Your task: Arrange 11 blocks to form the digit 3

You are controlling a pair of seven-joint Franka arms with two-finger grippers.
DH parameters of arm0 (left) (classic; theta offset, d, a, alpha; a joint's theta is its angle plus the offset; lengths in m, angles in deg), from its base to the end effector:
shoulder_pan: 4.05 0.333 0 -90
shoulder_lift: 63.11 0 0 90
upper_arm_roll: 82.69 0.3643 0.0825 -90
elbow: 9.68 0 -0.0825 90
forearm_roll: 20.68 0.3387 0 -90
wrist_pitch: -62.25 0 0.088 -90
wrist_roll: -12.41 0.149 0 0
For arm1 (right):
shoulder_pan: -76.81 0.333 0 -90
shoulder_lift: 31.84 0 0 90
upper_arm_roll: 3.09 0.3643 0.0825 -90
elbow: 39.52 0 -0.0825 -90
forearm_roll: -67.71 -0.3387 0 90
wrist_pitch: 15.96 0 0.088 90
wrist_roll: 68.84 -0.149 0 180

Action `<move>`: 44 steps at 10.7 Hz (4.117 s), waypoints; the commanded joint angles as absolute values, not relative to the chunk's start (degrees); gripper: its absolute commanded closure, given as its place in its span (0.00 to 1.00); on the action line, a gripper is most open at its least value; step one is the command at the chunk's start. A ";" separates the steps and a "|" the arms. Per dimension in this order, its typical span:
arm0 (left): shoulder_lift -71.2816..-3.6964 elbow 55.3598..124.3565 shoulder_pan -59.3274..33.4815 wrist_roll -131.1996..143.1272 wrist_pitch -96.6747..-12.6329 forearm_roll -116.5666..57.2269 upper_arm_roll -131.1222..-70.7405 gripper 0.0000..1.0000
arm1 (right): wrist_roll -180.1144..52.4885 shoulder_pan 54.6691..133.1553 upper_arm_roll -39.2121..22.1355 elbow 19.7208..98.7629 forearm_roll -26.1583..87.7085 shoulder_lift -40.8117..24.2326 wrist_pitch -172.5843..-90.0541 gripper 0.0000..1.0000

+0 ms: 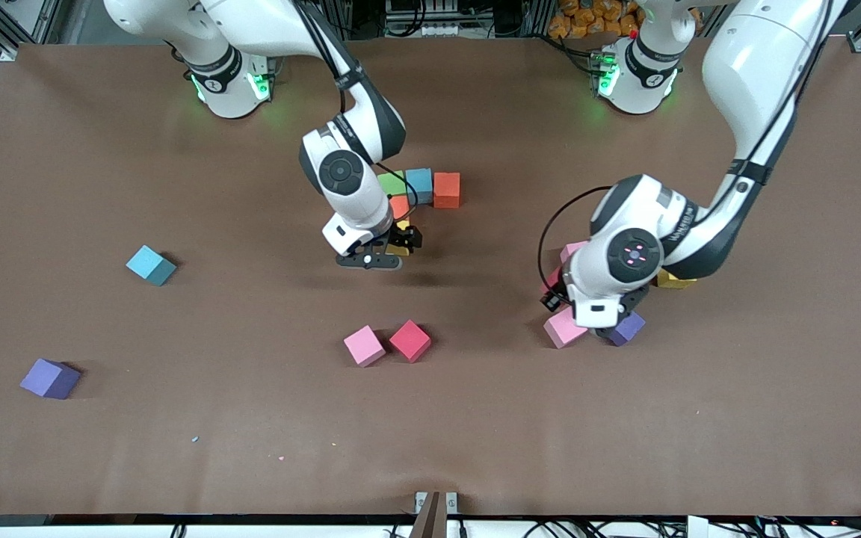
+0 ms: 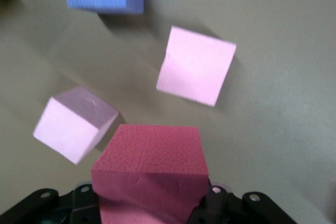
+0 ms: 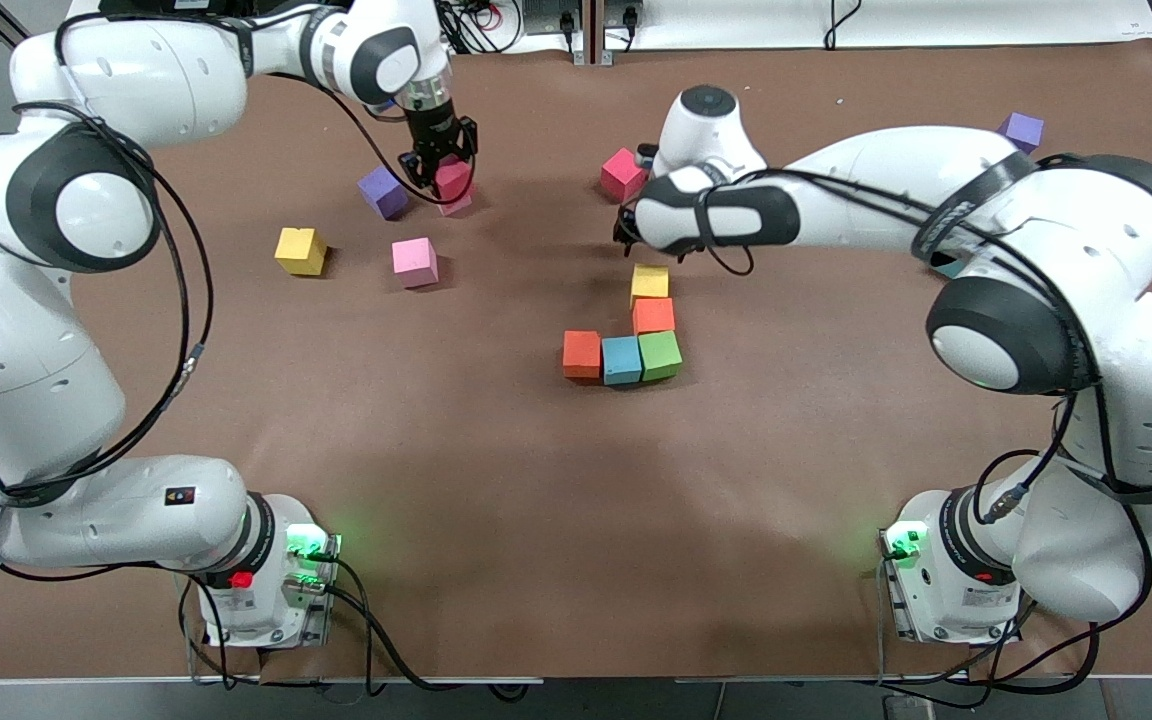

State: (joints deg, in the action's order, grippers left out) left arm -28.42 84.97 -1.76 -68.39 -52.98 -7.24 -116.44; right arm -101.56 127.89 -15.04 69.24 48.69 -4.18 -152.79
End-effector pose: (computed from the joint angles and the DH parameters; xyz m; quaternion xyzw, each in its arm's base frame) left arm 0.5839 -0.2702 0.3175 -0.9160 -0.3905 0.0888 0.0221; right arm 0.4715 0.4125 0.2866 -0.9963 0.0519 0.0286 0.0615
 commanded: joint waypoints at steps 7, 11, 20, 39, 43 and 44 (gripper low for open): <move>-26.73 86.56 -13.53 -107.26 -61.23 -8.72 -116.18 1.00 | -82.93 113.66 -14.34 65.95 55.74 -12.50 -140.33 0.00; -23.13 88.22 -18.36 -122.74 -69.48 -8.55 -115.57 1.00 | -71.25 106.89 -14.34 64.81 56.63 -12.51 -140.24 0.00; -19.08 88.14 -30.13 -137.96 -78.46 -8.64 -108.20 1.00 | -61.99 100.46 -14.34 61.31 56.11 -9.09 -140.85 0.00; -16.71 86.65 -37.71 -142.54 -81.98 -8.72 -104.49 0.98 | -112.36 107.49 -15.22 40.63 29.91 13.78 -143.13 0.00; -16.44 86.21 -38.50 -142.45 -81.98 -8.72 -103.70 0.90 | -116.01 108.36 -15.22 43.28 29.48 13.95 -150.08 0.00; -16.44 86.21 -38.85 -142.45 -81.98 -8.72 -103.61 0.86 | -121.87 109.50 -15.39 43.02 29.82 14.82 -150.26 0.00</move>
State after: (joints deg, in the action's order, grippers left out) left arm -18.91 87.46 -37.19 -141.74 -81.05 -7.79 -104.38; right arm -116.03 107.61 -14.86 42.99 30.67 14.04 -149.16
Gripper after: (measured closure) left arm 0.401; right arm 0.000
